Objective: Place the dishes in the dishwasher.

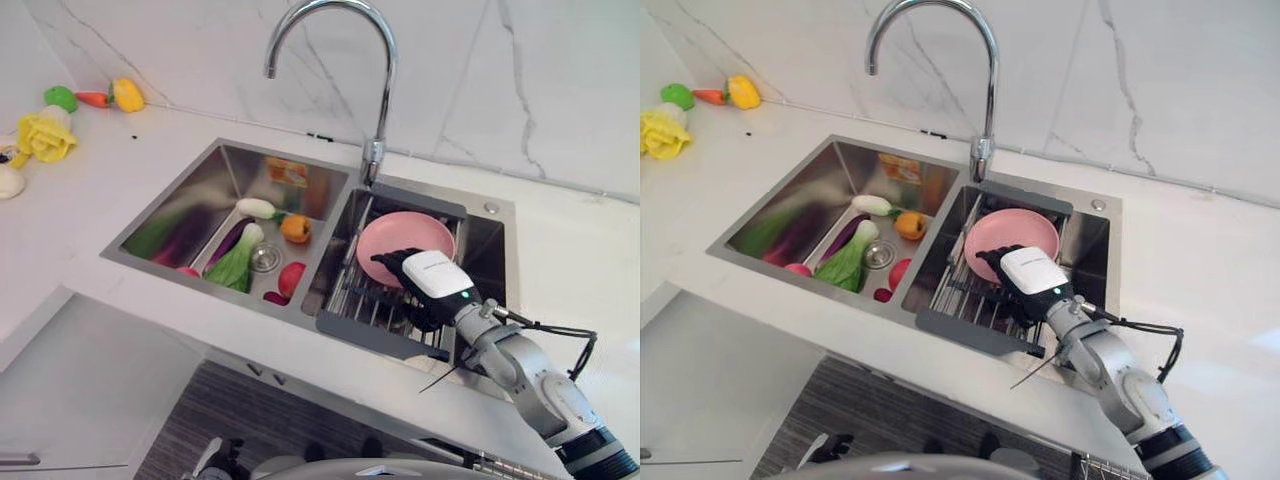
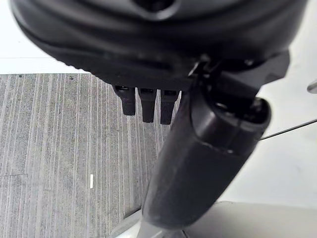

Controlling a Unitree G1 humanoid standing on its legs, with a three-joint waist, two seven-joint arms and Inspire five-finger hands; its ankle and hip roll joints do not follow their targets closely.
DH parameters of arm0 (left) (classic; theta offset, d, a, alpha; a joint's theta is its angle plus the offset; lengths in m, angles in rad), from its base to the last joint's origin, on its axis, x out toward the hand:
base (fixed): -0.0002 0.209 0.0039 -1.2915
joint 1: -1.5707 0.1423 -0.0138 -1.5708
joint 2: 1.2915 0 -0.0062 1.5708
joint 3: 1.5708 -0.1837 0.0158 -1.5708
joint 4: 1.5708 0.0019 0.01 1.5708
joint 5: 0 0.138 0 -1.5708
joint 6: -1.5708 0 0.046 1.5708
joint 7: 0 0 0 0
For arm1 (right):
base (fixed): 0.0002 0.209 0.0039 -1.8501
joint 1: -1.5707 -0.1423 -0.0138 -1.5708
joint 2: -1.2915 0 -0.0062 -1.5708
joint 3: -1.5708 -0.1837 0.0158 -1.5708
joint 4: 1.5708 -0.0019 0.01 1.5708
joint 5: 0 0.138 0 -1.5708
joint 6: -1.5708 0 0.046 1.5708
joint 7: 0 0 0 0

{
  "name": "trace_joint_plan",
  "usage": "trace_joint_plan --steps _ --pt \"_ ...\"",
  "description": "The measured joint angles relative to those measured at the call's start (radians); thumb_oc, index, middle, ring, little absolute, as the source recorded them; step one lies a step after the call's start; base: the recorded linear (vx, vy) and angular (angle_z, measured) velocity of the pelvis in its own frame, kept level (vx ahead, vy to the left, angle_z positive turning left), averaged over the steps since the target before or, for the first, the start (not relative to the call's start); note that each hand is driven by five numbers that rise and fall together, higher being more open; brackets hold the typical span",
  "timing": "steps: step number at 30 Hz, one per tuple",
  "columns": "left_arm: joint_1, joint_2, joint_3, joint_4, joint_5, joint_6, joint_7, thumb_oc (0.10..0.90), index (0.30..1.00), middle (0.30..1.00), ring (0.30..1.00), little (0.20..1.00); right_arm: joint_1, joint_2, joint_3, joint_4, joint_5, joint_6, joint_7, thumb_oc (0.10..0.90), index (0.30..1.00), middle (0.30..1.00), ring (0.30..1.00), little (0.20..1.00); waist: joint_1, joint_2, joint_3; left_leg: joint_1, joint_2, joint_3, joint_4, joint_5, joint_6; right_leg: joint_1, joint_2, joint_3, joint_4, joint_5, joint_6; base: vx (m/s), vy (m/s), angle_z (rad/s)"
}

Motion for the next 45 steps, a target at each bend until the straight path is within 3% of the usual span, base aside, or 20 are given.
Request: trace_joint_plan --steps 5,6,8,9,22,31,37,39,40,41,42,43,44,45 --pt "0.0 -0.002 -0.001 0.001 0.0 0.0 0.028 0.8 0.9 0.9 0.9 0.9 -0.002 0.017 0.022 0.063 -0.126 0.047 -0.111 0.8 0.9 0.9 0.9 0.9 0.0 0.0 0.0 -0.006 -0.002 -0.001 -0.004 -0.004 0.004 -0.002 -0.001 -0.004 -0.001 0.003 0.004 -0.01 0.003 0.02" --pt "0.001 -0.003 -0.001 0.001 0.0 0.0 0.037 0.8 0.9 0.9 0.9 0.9 -0.002 0.017 0.022 0.073 -0.141 0.055 -0.13 0.758 0.836 0.836 0.836 0.836 0.0 0.001 0.0 -0.006 -0.002 -0.003 -0.007 0.0 0.01 -0.003 -0.001 -0.004 -0.001 0.003 0.005 -0.01 0.008 0.04" --pt "0.002 -0.005 -0.002 0.001 0.0 0.0 0.047 0.8 0.9 0.9 0.9 0.9 -0.002 0.03 0.022 0.088 -0.165 0.078 -0.167 0.447 0.371 0.371 0.371 0.371 0.0 0.002 -0.001 -0.005 -0.002 -0.004 -0.008 0.008 0.023 -0.003 -0.001 -0.006 -0.001 0.004 0.006 0.0 0.0 0.0" --pt "0.002 -0.005 -0.004 0.001 0.0 0.0 0.053 0.8 0.9 0.9 0.9 0.9 -0.002 0.043 0.022 0.097 -0.173 0.094 -0.189 0.4 0.3 0.3 0.3 0.3 0.0 0.002 -0.001 -0.005 -0.002 -0.005 -0.008 0.009 0.024 -0.003 -0.001 -0.007 -0.001 0.004 0.006 0.0 0.0 0.0" --pt "0.001 -0.01 -0.014 -0.001 0.0 0.001 0.098 0.8 0.9 0.9 0.9 0.9 -0.062 0.095 0.011 0.094 -0.197 0.205 -0.372 0.4 0.3 0.3 0.3 0.3 0.005 0.01 -0.005 -0.005 -0.008 -0.005 -0.006 0.004 0.017 -0.001 -0.007 -0.008 -0.001 0.006 0.009 0.0 0.0 0.0" --pt "0.005 -0.014 -0.013 -0.008 0.0 0.003 0.11 0.8 0.9 0.9 0.9 0.9 -0.059 0.095 -0.001 0.092 -0.148 0.206 -0.379 0.4 0.3 0.3 0.3 0.3 0.013 0.017 -0.007 0.0 -0.009 -0.005 -0.005 0.013 0.03 -0.001 -0.008 -0.008 -0.001 0.006 0.011 0.0 0.0 0.0" --pt "0.021 -0.018 -0.012 -0.043 0.0 0.009 0.12 0.8 0.9 0.9 0.9 0.9 -0.04 0.09 -0.093 -0.005 -0.068 0.18 -0.391 0.4 0.3 0.3 0.3 0.3 0.015 0.028 0.001 -0.014 -0.011 -0.006 -0.007 0.012 0.027 -0.009 -0.009 -0.008 -0.001 0.008 0.013 -0.08 0.003 0.01" --pt "0.01 -0.006 0.0 -0.058 0.0 0.01 0.121 0.8 0.9 0.9 0.9 0.9 -0.041 0.057 -0.128 -0.048 -0.023 0.167 -0.399 0.4 0.3 0.3 0.3 0.3 0.02 0.002 0.022 -0.08 -0.035 -0.02 0.116 0.004 0.013 -0.02 -0.037 -0.01 -0.001 0.01 0.012 -0.17 0.062 0.03" --pt "-0.005 0.005 0.008 -0.062 -0.006 0.008 0.128 0.8 0.9 0.9 0.9 0.9 -0.05 0.04 -0.129 -0.062 0.006 0.155 -0.399 0.4 0.3 0.3 0.3 0.3 0.023 -0.028 0.04 -0.137 -0.065 -0.104 0.219 -0.016 -0.005 -0.035 -0.06 0.009 0.003 0.011 0.01 -0.16 0.143 -0.38" --pt "-0.006 0.008 0.016 -0.062 -0.015 0.008 0.14 0.8 0.9 0.9 0.9 0.9 -0.067 0.033 -0.129 -0.069 0.022 0.14 -0.4 0.4 0.3 0.3 0.3 0.3 0.049 -0.039 0.046 -0.165 -0.083 -0.219 0.264 -0.036 -0.038 -0.048 -0.069 0.044 0.006 0.022 0.008 -0.16 0.304 -1.36" --pt "-0.001 0.001 0.044 -0.049 -0.057 0.011 0.152 0.8 0.9 0.9 0.9 0.9 -0.131 0.029 -0.124 -0.084 0.04 0.112 -0.408 0.4 0.3 0.3 0.3 0.3 0.077 -0.046 0.052 -0.16 -0.067 -0.388 0.231 -0.051 -0.049 -0.087 -0.068 0.14 0.005 0.052 0.025 -0.1 0.267 -1.29" --pt "-0.001 0.001 0.044 -0.049 -0.057 0.011 0.152 0.8 0.9 0.9 0.9 0.9 -0.131 0.029 -0.124 -0.084 0.04 0.112 -0.408 0.4 0.3 0.3 0.3 0.3 0.077 -0.046 0.052 -0.16 -0.067 -0.388 0.231 -0.051 -0.049 -0.087 -0.068 0.14 0.005 0.052 0.025 -0.06 0.199 -1.38" --pt "-0.002 -0.008 0.043 -0.034 -0.072 0.01 0.16 0.8 0.9 0.9 0.9 0.9 -0.166 0.013 -0.129 -0.095 0.048 0.106 -0.431 0.4 0.3 0.3 0.3 0.3 0.069 -0.03 0.057 -0.13 -0.016 -0.392 0.146 -0.033 -0.058 -0.096 -0.06 0.174 0.005 0.058 0.033 -0.01 0.1 -0.46" --pt "-0.022 -0.012 0.015 -0.023 -0.078 0.019 0.162 0.8 0.9 0.9 0.9 0.9 -0.162 -0.017 -0.164 -0.118 0.055 0.105 -0.442 0.4 0.3 0.3 0.3 0.3 0.029 -0.021 0.065 -0.124 0.017 -0.378 0.142 -0.045 -0.073 -0.103 -0.057 0.179 0.01 0.061 0.047 -0.02 0.206 -0.53"
